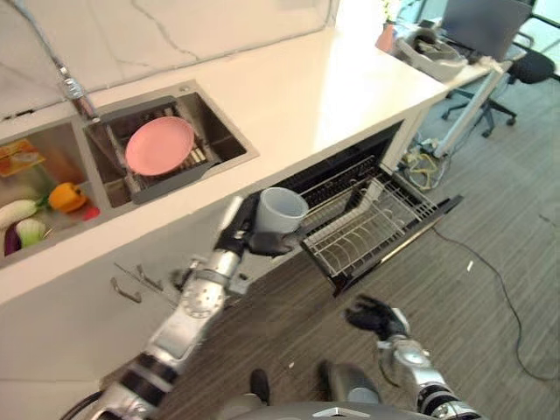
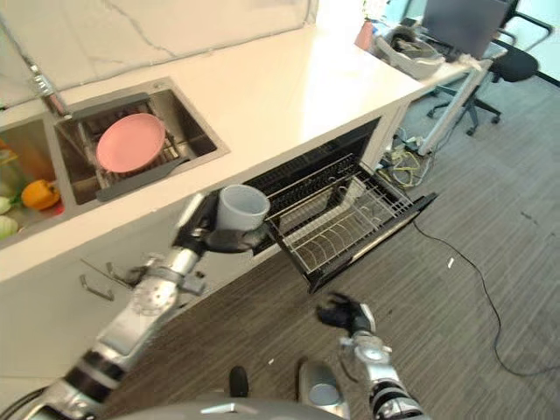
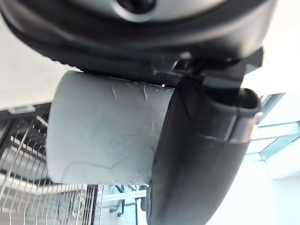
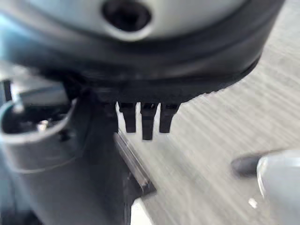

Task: Place the dishes in the dishwasher.

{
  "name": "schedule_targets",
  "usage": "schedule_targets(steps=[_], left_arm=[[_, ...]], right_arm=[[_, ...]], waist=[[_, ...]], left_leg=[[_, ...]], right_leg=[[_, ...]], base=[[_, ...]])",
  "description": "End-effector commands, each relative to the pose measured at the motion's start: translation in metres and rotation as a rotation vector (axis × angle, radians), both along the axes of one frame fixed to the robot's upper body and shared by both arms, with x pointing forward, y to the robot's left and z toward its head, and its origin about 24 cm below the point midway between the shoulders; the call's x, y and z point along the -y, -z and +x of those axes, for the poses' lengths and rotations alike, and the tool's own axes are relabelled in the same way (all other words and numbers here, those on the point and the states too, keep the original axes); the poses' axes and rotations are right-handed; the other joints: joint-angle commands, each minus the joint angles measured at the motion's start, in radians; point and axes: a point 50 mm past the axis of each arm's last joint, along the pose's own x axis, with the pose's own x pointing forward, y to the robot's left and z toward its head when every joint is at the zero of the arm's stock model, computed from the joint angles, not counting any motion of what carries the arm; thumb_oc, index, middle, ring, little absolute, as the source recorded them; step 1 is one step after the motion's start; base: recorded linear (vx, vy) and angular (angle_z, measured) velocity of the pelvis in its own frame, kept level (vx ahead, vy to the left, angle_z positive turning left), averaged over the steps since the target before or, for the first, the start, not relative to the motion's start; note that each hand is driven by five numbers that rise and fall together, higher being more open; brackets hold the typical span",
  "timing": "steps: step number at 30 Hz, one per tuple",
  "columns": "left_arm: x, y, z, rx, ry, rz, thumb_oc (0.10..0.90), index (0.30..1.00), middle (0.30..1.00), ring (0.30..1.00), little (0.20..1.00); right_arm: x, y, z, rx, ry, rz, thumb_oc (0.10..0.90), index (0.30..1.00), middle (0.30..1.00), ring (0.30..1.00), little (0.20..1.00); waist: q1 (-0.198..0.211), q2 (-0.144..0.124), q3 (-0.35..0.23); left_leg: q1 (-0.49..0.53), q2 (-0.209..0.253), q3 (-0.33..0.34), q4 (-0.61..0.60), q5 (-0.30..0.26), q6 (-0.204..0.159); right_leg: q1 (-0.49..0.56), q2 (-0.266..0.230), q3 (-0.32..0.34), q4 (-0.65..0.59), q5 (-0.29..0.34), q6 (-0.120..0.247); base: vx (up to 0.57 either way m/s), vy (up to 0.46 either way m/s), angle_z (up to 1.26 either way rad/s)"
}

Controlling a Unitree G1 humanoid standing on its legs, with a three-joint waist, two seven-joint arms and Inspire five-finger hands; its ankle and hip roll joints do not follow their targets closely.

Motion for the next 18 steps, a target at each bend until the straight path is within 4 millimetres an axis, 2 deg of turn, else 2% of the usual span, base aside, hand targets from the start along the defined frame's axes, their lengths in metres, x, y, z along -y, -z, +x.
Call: schedule_targets(steps=[1,2,3,4,5,6,7,8,9,10,11,12,13,15,16,18], left_arm=[[0.015,-0.085,0.008,0.431,0.06,-0.108,0.4,0.3,0.3,0.3,0.3],[0.006,-0.086,0.01,0.442,0.005,-0.138,0.4,0.3,0.3,0.3,0.3],[0.003,-0.087,0.007,0.449,-0.019,-0.154,0.4,0.3,0.3,0.3,0.3],[0.003,-0.086,0.006,0.446,-0.019,-0.157,0.4,0.3,0.3,0.3,0.3],[-0.004,-0.086,0.003,0.458,-0.058,-0.146,0.4,0.3,0.3,0.3,0.3],[-0.004,-0.086,0.003,0.457,-0.057,-0.146,0.4,0.3,0.3,0.3,0.3],[-0.007,-0.085,0.004,0.456,-0.069,-0.103,0.4,0.3,0.3,0.3,0.3],[-0.006,-0.085,0.004,0.454,-0.066,-0.105,0.4,0.3,0.3,0.3,0.3],[-0.009,-0.088,0.004,0.486,-0.103,-0.085,0.4,0.3,0.3,0.3,0.3],[-0.009,-0.088,0.004,0.486,-0.103,-0.086,0.4,0.3,0.3,0.3,0.3],[-0.011,-0.091,0.002,0.499,-0.103,-0.08,0.4,0.3,0.3,0.3,0.3],[-0.011,-0.095,-0.001,0.528,-0.101,-0.068,0.4,0.3,0.3,0.3,0.3],[-0.01,-0.096,-0.001,0.538,-0.097,-0.06,0.4,0.3,0.3,0.3,0.3],[-0.006,-0.099,0.0,0.555,-0.089,-0.059,0.4,0.3,0.3,0.3,0.3],[-0.006,-0.099,0.0,0.555,-0.089,-0.059,0.4,0.3,0.3,0.3,0.3],[0.001,-0.105,0.002,0.591,-0.077,-0.036,0.4,0.3,0.3,0.3,0.3]], right_arm=[[0.078,-0.007,-0.048,-0.1,0.083,-0.169,0.8,0.9,0.9,0.9,0.9],[0.101,-0.035,-0.03,0.046,0.082,-0.224,0.8,0.9,0.9,0.9,0.9],[0.112,-0.056,-0.019,0.134,0.052,-0.264,0.8,0.9,0.9,0.9,0.9],[0.113,-0.057,-0.021,0.13,0.052,-0.267,0.8,0.9,0.9,0.9,0.9],[0.127,-0.092,-0.013,0.274,0.02,-0.302,0.8,0.9,0.9,0.9,0.9],[0.127,-0.093,-0.014,0.273,0.021,-0.302,0.8,0.9,0.9,0.9,0.9],[0.132,-0.131,-0.003,0.423,-0.031,-0.359,0.8,0.9,0.9,0.9,0.9],[0.132,-0.131,-0.005,0.421,-0.029,-0.361,0.8,0.9,0.9,0.9,0.9],[0.129,-0.167,0.009,0.596,-0.048,-0.396,0.8,0.9,0.9,0.9,0.9],[0.129,-0.168,0.008,0.596,-0.047,-0.397,0.8,0.9,0.9,0.9,0.9],[0.123,-0.186,0.015,0.687,-0.074,-0.404,0.8,0.9,0.9,0.9,0.9],[0.11,-0.218,0.023,0.864,-0.104,-0.423,0.8,0.9,0.9,0.9,0.9],[0.102,-0.223,0.028,0.919,-0.104,-0.406,0.8,0.9,0.9,0.9,0.9],[0.079,-0.247,0.041,1.097,-0.138,-0.361,0.8,0.9,0.9,0.9,0.9],[0.079,-0.247,0.041,1.097,-0.138,-0.361,0.8,0.9,0.9,0.9,0.9],[0.054,-0.257,0.053,1.226,-0.137,-0.243,0.8,0.9,0.9,0.9,0.9]], waist=[[-0.028,-0.025,-0.053],[-0.026,-0.034,-0.07],[-0.032,-0.039,-0.072],[-0.031,-0.036,-0.073],[-0.046,-0.037,-0.084],[-0.045,-0.036,-0.084],[-0.069,-0.032,-0.092],[-0.067,-0.031,-0.092],[-0.085,-0.021,-0.096],[-0.083,-0.02,-0.096],[-0.088,-0.017,-0.098],[-0.093,-0.007,-0.103],[-0.095,-0.001,-0.105],[-0.096,0.01,-0.106],[-0.096,0.01,-0.106],[-0.086,0.019,-0.108]], left_leg=[[-0.017,0.082,-0.066,0.009,-0.038,-0.098],[-0.016,0.083,-0.053,0.009,-0.032,-0.103],[-0.009,0.085,-0.042,0.009,-0.035,-0.104],[-0.007,0.085,-0.041,0.009,-0.036,-0.104],[0.006,0.087,-0.013,0.009,-0.042,-0.107],[0.007,0.087,-0.012,0.009,-0.042,-0.107],[0.011,0.09,-0.002,0.009,-0.045,-0.112],[0.013,0.089,-0.003,0.009,-0.046,-0.112],[0.02,0.087,0.007,0.009,-0.05,-0.113],[0.021,0.088,0.008,0.009,-0.05,-0.113],[0.023,0.088,0.016,0.009,-0.053,-0.113],[0.029,0.089,0.03,0.009,-0.059,-0.11],[0.035,0.089,0.036,0.009,-0.064,-0.108],[0.044,0.091,0.049,0.009,-0.068,-0.106],[0.044,0.091,0.049,0.009,-0.068,-0.106],[0.048,0.091,0.055,0.009,-0.068,-0.106]], right_leg=[[0.159,-0.015,-0.015,-0.183,0.064,-0.032],[0.202,-0.008,0.014,-0.255,0.073,-0.045],[0.217,-0.019,0.003,-0.282,0.085,-0.043],[0.222,-0.02,0.003,-0.288,0.087,-0.043],[0.239,-0.024,0.014,-0.316,0.101,-0.039],[0.239,-0.024,0.015,-0.317,0.102,-0.039],[0.254,-0.029,0.025,-0.343,0.103,-0.037],[0.257,-0.03,0.024,-0.346,0.104,-0.037],[0.265,-0.037,0.03,-0.372,0.114,-0.033],[0.265,-0.036,0.031,-0.372,0.113,-0.032],[0.264,-0.038,0.038,-0.374,0.112,-0.031],[0.267,-0.042,0.049,-0.374,0.108,-0.031],[0.268,-0.044,0.052,-0.374,0.106,-0.031],[0.267,-0.045,0.061,-0.374,0.11,-0.033],[0.267,-0.045,0.061,-0.374,0.11,-0.033],[0.271,-0.045,0.064,-0.374,0.109,-0.037]], base=[[0.05,-0.036,0.32],[0.05,-0.046,0.3],[0.06,-0.031,0.07],[0.05,-0.013,-0.36],[0.04,-0.005,-0.43],[0.08,-0.007,-0.4],[0.04,0.002,-0.32],[0.06,0.017,-0.38],[0.02,0.018,-0.36],[0.03,0.016,-0.26],[0.04,-0.005,-0.32],[0.05,-0.001,-0.28],[0.06,-0.005,-0.23],[0.04,-0.003,-0.14],[0.02,-0.002,-0.21],[0.03,-0.014,-0.1]])
